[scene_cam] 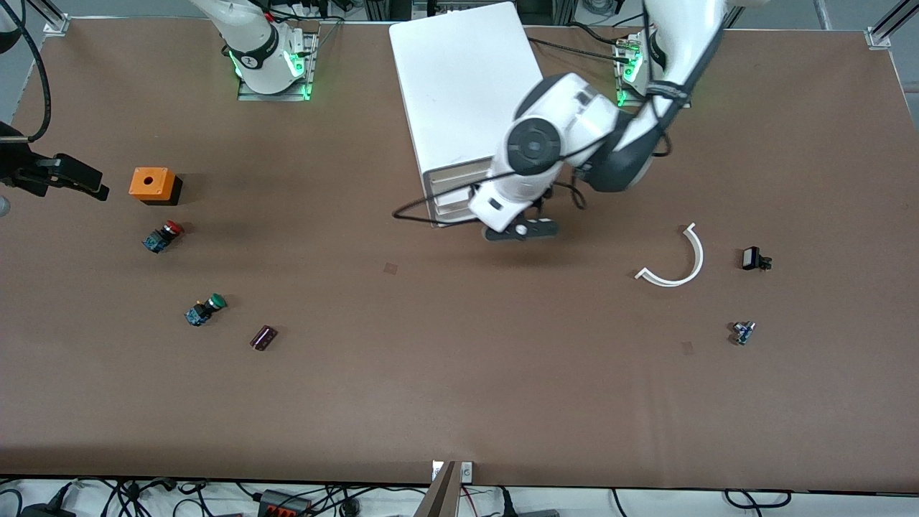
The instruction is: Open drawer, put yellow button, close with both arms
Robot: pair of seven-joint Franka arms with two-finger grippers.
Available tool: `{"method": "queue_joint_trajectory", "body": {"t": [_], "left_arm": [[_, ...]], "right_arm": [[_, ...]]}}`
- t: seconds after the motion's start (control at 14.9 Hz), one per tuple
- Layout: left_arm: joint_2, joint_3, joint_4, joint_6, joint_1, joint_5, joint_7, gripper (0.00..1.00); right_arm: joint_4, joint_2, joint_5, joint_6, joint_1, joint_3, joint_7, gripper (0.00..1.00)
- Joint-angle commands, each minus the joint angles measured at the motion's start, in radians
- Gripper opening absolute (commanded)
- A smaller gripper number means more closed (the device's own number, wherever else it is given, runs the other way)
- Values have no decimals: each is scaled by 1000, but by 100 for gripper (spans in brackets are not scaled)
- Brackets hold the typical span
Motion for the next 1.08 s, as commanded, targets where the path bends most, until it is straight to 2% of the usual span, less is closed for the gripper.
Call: {"method": "queue_joint_trajectory", "body": {"t": [0.0, 0.2, 0.34, 0.67, 0.81, 0.87, 1.01], "left_arm": [[-25, -5, 39, -39, 81, 23, 22, 100], [-31, -3, 118, -184, 127, 184, 124, 100], [-48, -14, 163, -248, 196, 229, 230, 100], [-121, -19, 172, -352, 359, 208, 546, 100], [-181, 1, 151, -354, 402, 147, 662, 100], [-199, 27, 136, -355, 405, 131, 698, 100], [-270, 125, 73, -339, 388, 94, 778, 100]], "right_arm": [[-13, -15, -9, -4, -10, 10, -16, 100], [-13, -17, -9, -4, -11, 7, -19, 100], [-13, -17, -10, -4, -11, 4, -19, 100], [-13, -17, -10, -4, -10, 7, -17, 100], [-12, -18, -10, -4, -10, 7, -17, 100], [-9, -17, -10, -4, -10, 7, -17, 100], [-9, -17, -10, -6, -10, 7, -17, 100]]}}
